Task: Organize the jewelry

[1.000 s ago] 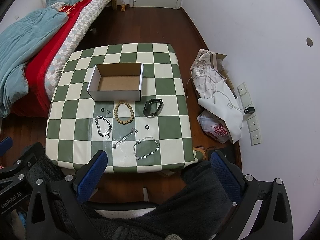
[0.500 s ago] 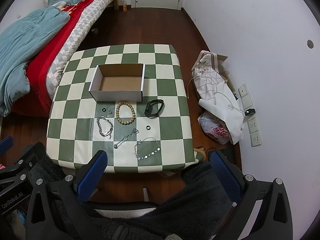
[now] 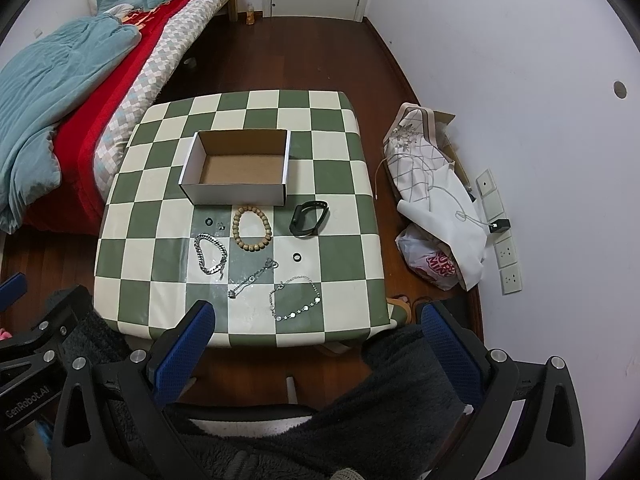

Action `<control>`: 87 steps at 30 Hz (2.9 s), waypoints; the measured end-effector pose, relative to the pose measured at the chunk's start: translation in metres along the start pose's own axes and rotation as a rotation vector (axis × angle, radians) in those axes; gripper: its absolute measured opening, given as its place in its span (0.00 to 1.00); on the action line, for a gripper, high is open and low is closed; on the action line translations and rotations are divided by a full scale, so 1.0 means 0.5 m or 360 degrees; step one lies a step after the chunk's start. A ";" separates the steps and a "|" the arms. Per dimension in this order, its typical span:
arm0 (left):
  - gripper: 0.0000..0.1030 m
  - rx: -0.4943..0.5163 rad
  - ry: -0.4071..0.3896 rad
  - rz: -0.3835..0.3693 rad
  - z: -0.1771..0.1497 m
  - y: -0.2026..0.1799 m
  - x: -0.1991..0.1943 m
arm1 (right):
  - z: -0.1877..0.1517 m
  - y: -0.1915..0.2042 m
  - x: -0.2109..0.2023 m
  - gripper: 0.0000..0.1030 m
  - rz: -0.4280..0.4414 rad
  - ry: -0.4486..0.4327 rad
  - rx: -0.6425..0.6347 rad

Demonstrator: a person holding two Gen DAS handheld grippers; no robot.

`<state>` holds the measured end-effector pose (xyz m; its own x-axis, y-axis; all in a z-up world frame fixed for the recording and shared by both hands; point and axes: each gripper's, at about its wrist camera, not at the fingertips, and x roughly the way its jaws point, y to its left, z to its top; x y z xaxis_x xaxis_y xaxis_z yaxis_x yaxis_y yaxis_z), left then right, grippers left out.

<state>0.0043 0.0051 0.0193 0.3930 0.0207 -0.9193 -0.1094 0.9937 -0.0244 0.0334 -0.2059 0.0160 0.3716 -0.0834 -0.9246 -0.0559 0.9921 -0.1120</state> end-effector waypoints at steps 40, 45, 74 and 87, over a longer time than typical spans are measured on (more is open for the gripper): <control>1.00 -0.0009 -0.0185 0.0502 0.083 0.046 0.182 | 0.056 -0.080 0.206 0.84 0.0059 -0.0014 0.0293; 1.00 -0.0059 0.0047 0.0475 0.081 0.058 0.318 | 0.064 -0.057 0.367 0.59 0.0192 0.0153 0.0348; 0.02 0.0016 0.0332 0.0148 0.008 -0.037 0.540 | 0.092 0.104 0.625 0.46 0.0405 0.0310 0.0339; 0.01 0.0024 0.0170 0.0134 0.037 -0.009 0.447 | 0.072 0.148 0.582 0.09 0.0310 0.0189 0.0187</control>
<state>0.1095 0.0073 -0.1786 0.2836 0.0933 -0.9544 -0.1242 0.9905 0.0599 0.1708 -0.1533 -0.2485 0.2529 0.1067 -0.9616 -0.0048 0.9940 0.1090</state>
